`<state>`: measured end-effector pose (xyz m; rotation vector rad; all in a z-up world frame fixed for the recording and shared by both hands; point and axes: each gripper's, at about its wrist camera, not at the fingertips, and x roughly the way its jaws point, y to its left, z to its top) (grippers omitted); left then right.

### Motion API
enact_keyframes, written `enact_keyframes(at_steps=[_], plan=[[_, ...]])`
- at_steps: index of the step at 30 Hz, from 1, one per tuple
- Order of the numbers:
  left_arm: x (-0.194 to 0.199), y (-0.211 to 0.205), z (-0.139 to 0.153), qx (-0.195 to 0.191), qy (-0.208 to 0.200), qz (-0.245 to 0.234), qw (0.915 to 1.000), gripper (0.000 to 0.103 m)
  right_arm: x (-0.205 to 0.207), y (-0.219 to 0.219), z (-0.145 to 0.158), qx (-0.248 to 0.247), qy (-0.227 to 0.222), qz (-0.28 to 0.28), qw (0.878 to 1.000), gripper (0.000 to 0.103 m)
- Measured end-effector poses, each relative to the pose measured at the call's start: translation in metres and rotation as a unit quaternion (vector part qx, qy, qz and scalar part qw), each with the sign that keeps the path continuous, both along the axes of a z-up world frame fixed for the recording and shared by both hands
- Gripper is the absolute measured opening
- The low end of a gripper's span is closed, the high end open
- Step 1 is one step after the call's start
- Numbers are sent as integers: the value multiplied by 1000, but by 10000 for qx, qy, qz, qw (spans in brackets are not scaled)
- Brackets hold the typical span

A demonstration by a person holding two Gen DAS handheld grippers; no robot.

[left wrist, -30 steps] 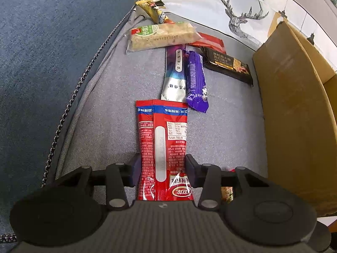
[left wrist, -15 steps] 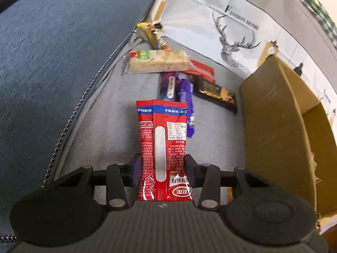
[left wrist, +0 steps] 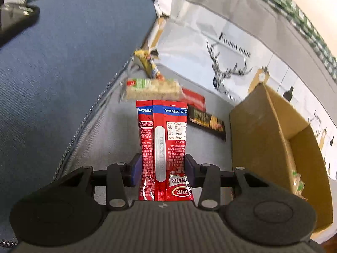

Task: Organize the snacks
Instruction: 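Carry the wafer pack and sausage stick over the cardboard box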

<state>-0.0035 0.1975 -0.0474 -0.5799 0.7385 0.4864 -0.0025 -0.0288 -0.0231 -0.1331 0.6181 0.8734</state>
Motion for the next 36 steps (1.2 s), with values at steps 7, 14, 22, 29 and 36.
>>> enact_keyframes(at_steps=[7, 14, 22, 29, 36], plan=[[-2, -1, 11, 7, -289, 58, 9996, 47, 21, -16, 57, 569, -56, 162, 9982, 17], [3, -7, 12, 129, -234, 58, 9996, 47, 67, -39, 90, 753, -386, -45, 9964, 17], [10, -16, 14, 233, -290, -41, 9993, 47, 84, -70, 65, 842, 89, -502, 9951, 17], [15, -43, 31, 570, -762, -145, 9954, 47, 89, -89, 64, 795, -69, -670, 9946, 17], [31, -86, 50, 915, -1445, -648, 9831, 47, 101, -110, 58, 745, -144, -1092, 9911, 17]])
